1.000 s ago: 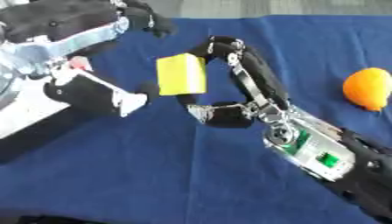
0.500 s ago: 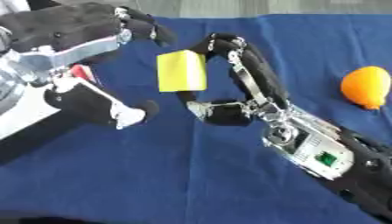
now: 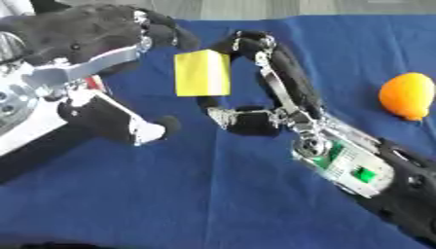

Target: Pick up the objects with one hand, pass them to the other hand, and then place them into the box on the other side of the table.

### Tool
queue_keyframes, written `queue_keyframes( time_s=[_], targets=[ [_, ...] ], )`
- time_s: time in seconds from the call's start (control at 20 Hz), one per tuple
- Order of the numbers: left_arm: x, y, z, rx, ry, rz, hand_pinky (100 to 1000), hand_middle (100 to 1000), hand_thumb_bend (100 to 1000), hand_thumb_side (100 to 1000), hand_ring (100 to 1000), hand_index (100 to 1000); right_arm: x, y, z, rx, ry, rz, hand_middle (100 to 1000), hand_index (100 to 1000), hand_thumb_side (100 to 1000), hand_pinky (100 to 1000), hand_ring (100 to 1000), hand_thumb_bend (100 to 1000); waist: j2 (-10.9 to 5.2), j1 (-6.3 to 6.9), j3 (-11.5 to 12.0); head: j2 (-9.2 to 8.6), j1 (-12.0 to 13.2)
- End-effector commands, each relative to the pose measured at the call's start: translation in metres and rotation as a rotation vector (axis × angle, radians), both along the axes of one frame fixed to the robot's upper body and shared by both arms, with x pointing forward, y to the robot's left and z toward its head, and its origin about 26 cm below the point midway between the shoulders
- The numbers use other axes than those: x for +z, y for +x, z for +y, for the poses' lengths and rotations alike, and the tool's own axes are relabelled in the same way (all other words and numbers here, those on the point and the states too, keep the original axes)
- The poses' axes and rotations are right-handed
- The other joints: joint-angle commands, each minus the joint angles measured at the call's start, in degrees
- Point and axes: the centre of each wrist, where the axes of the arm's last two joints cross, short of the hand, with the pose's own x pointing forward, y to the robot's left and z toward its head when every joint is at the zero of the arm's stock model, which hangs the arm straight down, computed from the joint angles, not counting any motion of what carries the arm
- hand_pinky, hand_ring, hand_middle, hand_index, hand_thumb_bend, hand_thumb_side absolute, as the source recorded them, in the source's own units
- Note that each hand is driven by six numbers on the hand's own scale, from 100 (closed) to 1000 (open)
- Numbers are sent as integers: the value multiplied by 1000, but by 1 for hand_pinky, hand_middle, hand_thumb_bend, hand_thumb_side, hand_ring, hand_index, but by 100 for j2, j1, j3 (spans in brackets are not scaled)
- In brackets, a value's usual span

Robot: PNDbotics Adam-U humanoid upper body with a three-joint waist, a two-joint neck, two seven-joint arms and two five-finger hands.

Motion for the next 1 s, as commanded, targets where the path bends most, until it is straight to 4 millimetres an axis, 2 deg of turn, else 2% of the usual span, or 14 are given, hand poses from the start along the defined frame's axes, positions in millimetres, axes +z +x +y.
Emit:
queue_keyframes(
  time_s=[0.05,0.6,1.0],
  targets=[
    [4,-2,0,105,2,62,1000,799,394,319,882,935,8,0,1,1,2,-32,515,566,100,678,590,213,-51,73,-5,-10,-11],
    [-3,3,-6,160,-66,65,995,768,261,284,864,901,6,-2,5,-9,1,-41,514,566,100,677,589,215,-30,70,-30,-10,-33],
    [-13,13,-10,178,-71,86,984,744,231,293,857,861,5,-2,9,-6,0,-43,511,566,100,638,577,211,6,74,-47,-10,26]
  ],
)
